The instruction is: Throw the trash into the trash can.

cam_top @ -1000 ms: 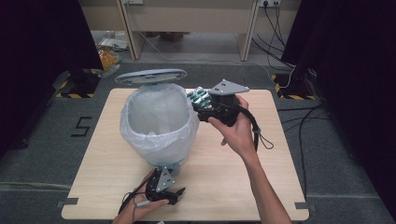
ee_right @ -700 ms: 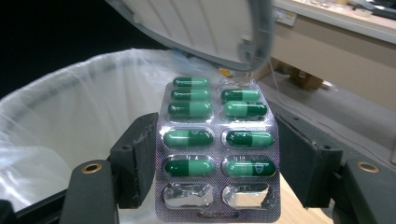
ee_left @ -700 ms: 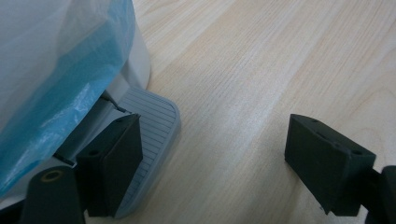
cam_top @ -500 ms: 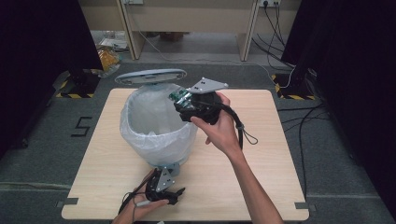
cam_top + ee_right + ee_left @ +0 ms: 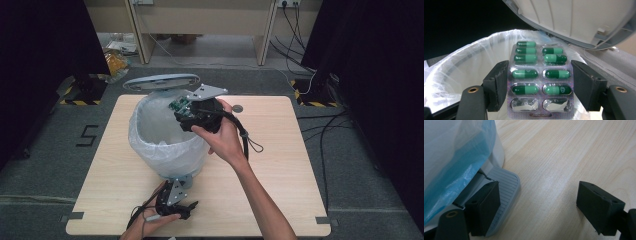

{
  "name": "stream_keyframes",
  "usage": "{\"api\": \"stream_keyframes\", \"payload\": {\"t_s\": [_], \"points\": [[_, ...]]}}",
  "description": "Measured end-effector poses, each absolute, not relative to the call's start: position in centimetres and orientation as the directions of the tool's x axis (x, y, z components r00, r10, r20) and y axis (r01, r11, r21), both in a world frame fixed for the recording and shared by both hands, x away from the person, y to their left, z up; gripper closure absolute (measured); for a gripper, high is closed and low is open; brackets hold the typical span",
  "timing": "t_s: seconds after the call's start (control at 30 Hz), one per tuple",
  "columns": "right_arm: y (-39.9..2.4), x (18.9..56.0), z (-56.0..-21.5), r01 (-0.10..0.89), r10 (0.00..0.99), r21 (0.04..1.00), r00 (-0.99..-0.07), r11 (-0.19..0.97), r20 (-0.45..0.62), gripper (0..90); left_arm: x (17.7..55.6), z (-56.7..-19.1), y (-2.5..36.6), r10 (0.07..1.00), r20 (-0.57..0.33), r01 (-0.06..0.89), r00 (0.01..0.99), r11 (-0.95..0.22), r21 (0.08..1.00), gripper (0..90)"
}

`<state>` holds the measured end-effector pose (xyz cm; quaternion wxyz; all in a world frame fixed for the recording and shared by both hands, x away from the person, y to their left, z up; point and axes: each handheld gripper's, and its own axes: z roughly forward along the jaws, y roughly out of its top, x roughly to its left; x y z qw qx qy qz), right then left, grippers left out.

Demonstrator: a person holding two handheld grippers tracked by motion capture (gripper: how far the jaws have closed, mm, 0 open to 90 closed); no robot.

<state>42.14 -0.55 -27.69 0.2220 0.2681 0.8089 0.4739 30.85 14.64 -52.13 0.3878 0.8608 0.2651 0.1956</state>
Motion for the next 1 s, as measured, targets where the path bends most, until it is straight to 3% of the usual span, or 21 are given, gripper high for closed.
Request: {"api": "stream_keyframes", "payload": {"t_s": [0.4,0.6,1.0], "points": [[0.7,42.4,-28.3,0.22,0.619,0.879,-0.779,0.423,-0.102,33.7,30.8,-52.1,14.6,0.608,0.131,0.304,0.783,-0.558,0.772,18.5],[0.9,42.5,-28.3,0.226,0.623,0.882,-0.777,0.414,-0.093,28.2,30.8,-52.1,14.7,0.607,0.132,0.303,0.783,-0.558,0.772,18.5],[-0.7,42.4,-28.3,0.233,0.638,0.889,-0.766,0.395,-0.084,26.8,30.8,-52.1,14.7,0.606,0.13,0.303,0.785,-0.558,0.772,18.5]]}}
